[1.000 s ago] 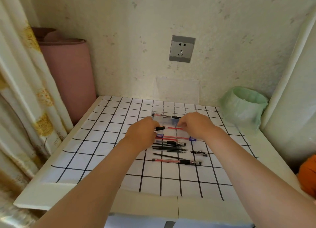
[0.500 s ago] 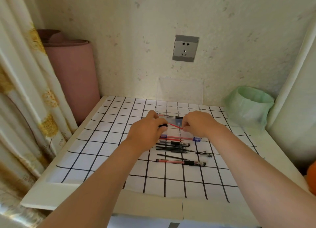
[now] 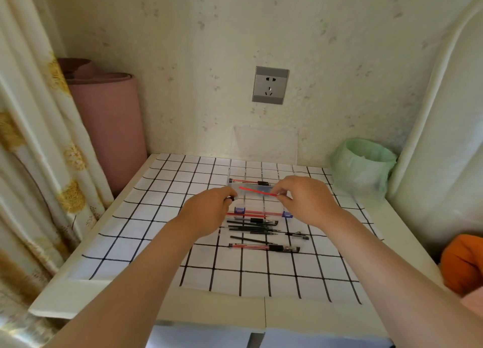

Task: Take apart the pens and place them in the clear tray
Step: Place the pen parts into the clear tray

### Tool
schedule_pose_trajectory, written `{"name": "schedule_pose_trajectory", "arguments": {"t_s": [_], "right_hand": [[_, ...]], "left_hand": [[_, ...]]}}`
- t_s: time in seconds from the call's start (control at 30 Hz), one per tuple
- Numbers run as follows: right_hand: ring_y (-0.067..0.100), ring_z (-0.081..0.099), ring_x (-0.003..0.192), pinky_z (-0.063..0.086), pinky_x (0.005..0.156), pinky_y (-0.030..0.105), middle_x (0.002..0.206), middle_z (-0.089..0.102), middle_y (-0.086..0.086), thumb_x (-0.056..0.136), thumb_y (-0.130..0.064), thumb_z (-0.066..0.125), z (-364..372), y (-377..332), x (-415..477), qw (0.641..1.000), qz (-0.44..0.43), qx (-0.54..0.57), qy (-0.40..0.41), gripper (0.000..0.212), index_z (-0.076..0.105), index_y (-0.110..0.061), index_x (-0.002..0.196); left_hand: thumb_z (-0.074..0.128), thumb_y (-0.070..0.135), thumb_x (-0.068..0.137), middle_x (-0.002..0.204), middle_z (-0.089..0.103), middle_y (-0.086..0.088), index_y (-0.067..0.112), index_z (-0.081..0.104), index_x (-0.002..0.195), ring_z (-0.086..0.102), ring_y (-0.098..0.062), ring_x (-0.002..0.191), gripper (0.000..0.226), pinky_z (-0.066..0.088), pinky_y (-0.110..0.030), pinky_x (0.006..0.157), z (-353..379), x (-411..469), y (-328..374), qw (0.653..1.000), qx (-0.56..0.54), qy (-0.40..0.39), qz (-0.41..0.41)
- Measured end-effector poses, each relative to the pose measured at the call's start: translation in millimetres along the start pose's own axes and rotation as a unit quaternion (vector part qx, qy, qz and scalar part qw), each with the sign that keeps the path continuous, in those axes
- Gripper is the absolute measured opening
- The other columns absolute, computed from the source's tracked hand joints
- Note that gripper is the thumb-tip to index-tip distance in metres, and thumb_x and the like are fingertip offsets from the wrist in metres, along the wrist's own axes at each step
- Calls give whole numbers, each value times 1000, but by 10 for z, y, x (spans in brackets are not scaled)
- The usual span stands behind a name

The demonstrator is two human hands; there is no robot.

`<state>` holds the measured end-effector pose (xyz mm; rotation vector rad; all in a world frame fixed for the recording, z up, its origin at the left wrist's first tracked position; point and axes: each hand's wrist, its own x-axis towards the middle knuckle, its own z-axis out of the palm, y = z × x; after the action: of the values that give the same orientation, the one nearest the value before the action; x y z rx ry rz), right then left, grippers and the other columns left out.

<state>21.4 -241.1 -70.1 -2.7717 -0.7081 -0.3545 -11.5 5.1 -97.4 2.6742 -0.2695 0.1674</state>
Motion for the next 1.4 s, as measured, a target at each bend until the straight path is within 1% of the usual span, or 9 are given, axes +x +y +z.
{"name": "schedule_pose_trajectory", "arguments": {"t_s": [0.1, 0.23, 0.4, 0.63, 0.87, 1.07, 1.2, 1.33, 1.4], "right_hand": [[8, 63, 84, 43, 66, 23, 95, 69, -15, 92, -24, 60, -43, -13, -67, 1000, 7, 2, 3, 20, 72, -35, 105], [7, 63, 85, 48, 71, 25, 94, 69, -16, 91, -25, 61, -69, -34, -113, 1000, 7, 12, -4, 21, 72, -37, 104], [7, 61, 87, 46, 71, 25, 96, 68, -16, 93, -26, 60, -92, -15, -133, 1000, 2, 14, -11, 20, 71, -36, 106], [6, 61, 88, 37, 68, 22, 97, 69, -15, 93, -25, 60, -97, 4, -139, 1000, 5, 13, -13, 20, 71, -35, 107], [6, 61, 88, 45, 72, 24, 96, 70, -16, 93, -27, 61, -107, 50, -145, 999, 26, 23, -21, 20, 71, -37, 106], [4, 55, 83, 36, 65, 23, 95, 69, -15, 94, -27, 59, -103, 67, -154, 1000, 14, -3, -23, 21, 70, -38, 107], [5, 57, 85, 36, 66, 23, 95, 68, -16, 93, -27, 59, -114, 78, -162, 1000, 16, 5, -18, 21, 70, -38, 107], [8, 55, 83, 34, 62, 24, 89, 68, -14, 92, -25, 60, -127, 69, -164, 1000, -8, -15, -12, 20, 71, -38, 101], [8, 50, 79, 31, 58, 23, 84, 66, -13, 89, -25, 63, -129, 65, -161, 1000, -21, -20, -2, 18, 71, -38, 97]], "left_hand": [[39, 22, 103, 95, 59, 9, 32, 55, 128, 55, -10, 82, 32, 40, -20, 66, -9, -25, 10, 999, -47, -6, 5], [39, 20, 103, 113, 64, 6, 32, 56, 127, 59, -12, 96, 32, 50, -27, 83, -27, -67, 51, 997, -75, -13, 12], [37, 20, 103, 98, 64, 6, 34, 55, 125, 59, -11, 86, 31, 53, -30, 80, -34, -73, 74, 997, -80, -10, 12], [36, 20, 104, 103, 62, 7, 35, 54, 125, 58, -11, 93, 32, 50, -28, 84, -31, -45, 106, 996, -84, -24, 9], [33, 20, 104, 94, 62, 7, 39, 53, 119, 51, -8, 63, 31, 44, -22, 58, 7, -9, 119, 988, -142, -52, 7], [33, 18, 105, 88, 64, 2, 43, 55, 110, 54, -23, 71, 33, 51, -43, 65, 11, -26, 158, 972, -228, -65, -11], [34, 15, 104, 86, 64, 1, 47, 55, 103, 52, -23, 69, 38, 46, -36, 66, -17, -27, 206, 963, -262, -58, -9], [41, 18, 103, 94, 66, 4, 46, 58, 108, 59, -21, 75, 34, 55, -39, 70, -11, -35, 164, 974, -218, -58, -14], [45, 21, 102, 106, 65, 9, 43, 59, 117, 60, -10, 81, 30, 51, -22, 67, -12, -48, 144, 986, -155, -62, 1]]}}
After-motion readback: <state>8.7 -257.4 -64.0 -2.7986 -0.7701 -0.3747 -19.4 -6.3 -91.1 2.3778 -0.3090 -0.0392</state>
